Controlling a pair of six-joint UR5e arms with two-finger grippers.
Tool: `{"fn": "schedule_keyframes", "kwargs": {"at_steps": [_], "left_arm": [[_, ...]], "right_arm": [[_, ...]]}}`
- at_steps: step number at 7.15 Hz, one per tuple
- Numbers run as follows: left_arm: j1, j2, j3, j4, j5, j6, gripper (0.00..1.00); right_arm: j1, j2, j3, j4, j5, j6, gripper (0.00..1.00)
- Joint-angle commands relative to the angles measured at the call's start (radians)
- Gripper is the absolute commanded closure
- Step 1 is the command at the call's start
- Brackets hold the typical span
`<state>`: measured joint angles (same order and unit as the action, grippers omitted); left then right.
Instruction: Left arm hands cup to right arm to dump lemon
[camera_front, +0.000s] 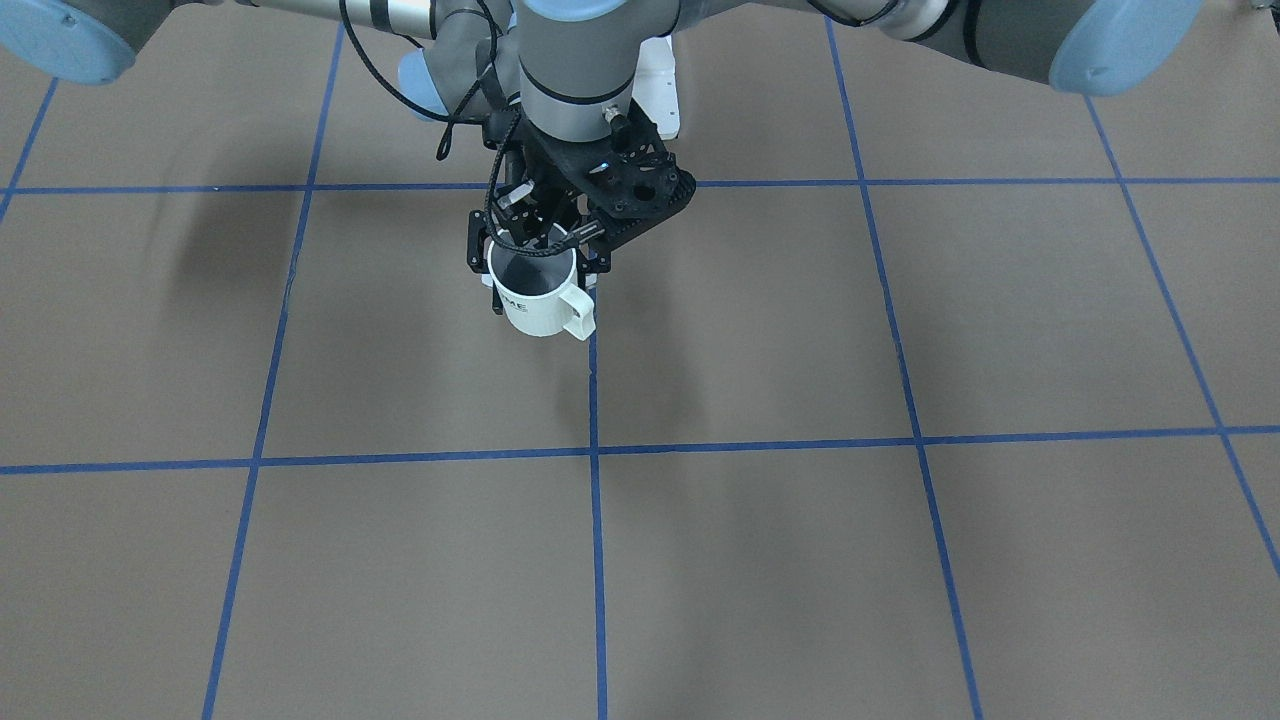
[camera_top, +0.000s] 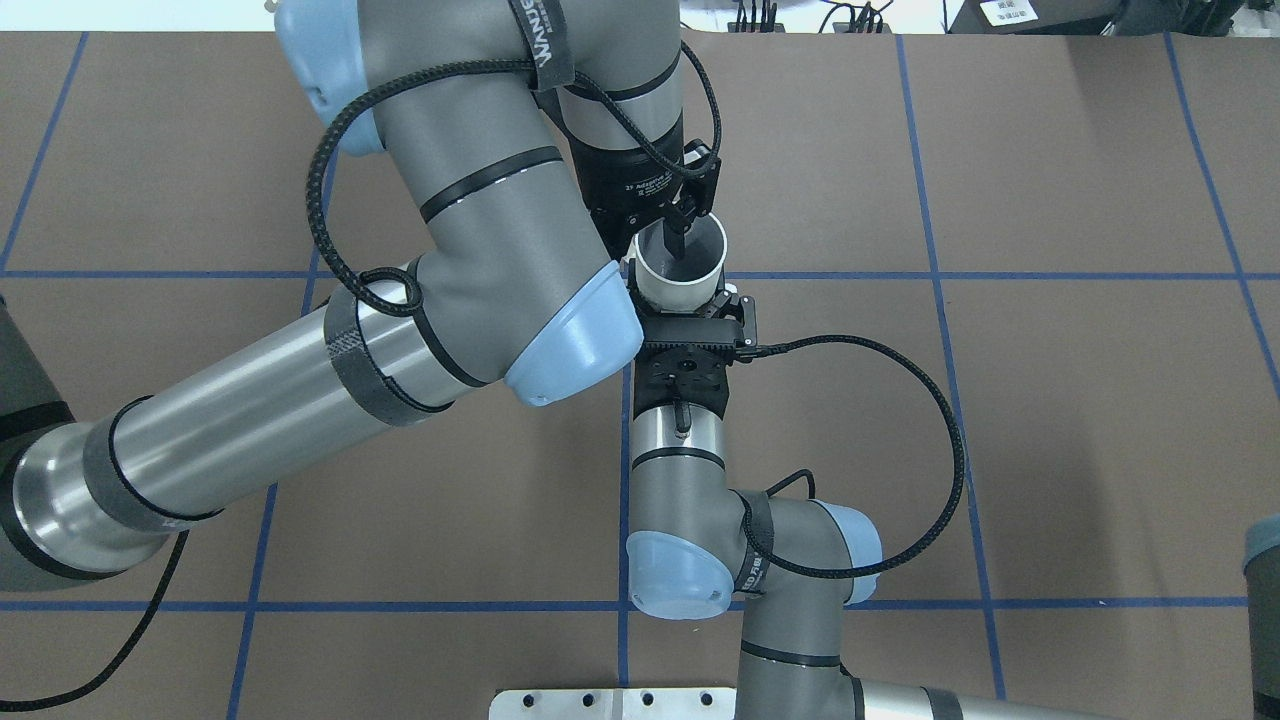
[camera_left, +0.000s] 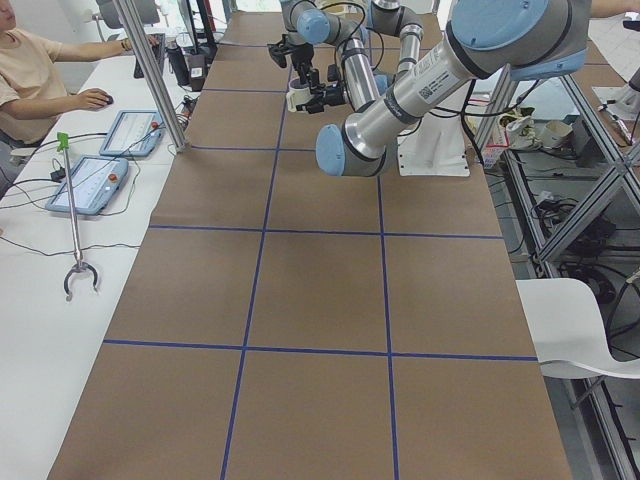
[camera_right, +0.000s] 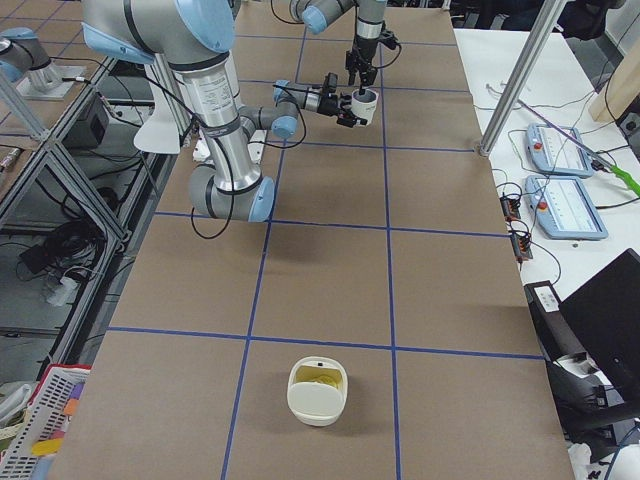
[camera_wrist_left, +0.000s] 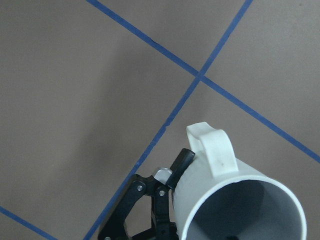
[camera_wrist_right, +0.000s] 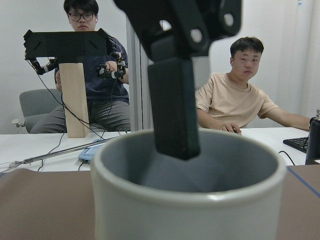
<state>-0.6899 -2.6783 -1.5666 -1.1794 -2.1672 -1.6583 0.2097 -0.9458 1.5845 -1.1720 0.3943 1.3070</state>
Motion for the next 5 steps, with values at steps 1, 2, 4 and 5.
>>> {"fn": "schedule_keyframes", "kwargs": {"at_steps": [1,2,4,5], "left_arm": [[0.006,-0.002,0.002,0.0,0.0,0.0,0.42],[0.007,-0.002,0.003,-0.002,0.001,0.0,0.44],[0.007,-0.002,0.003,-0.002,0.001,0.0,0.47],[0.007,-0.002,0.003,-0.003,0.001,0.0,0.47]], "right_arm": [[0.0,0.001,0.0,0.002,0.0,0.0,0.77],[0.0,0.001,0.0,0.002,0.0,0.0,0.77],[-0.001,-0.001,0.006,0.002,0.0,0.0,0.77],[-0.001,-0.002,0.008,0.002,0.0,0.002,0.77]]}}
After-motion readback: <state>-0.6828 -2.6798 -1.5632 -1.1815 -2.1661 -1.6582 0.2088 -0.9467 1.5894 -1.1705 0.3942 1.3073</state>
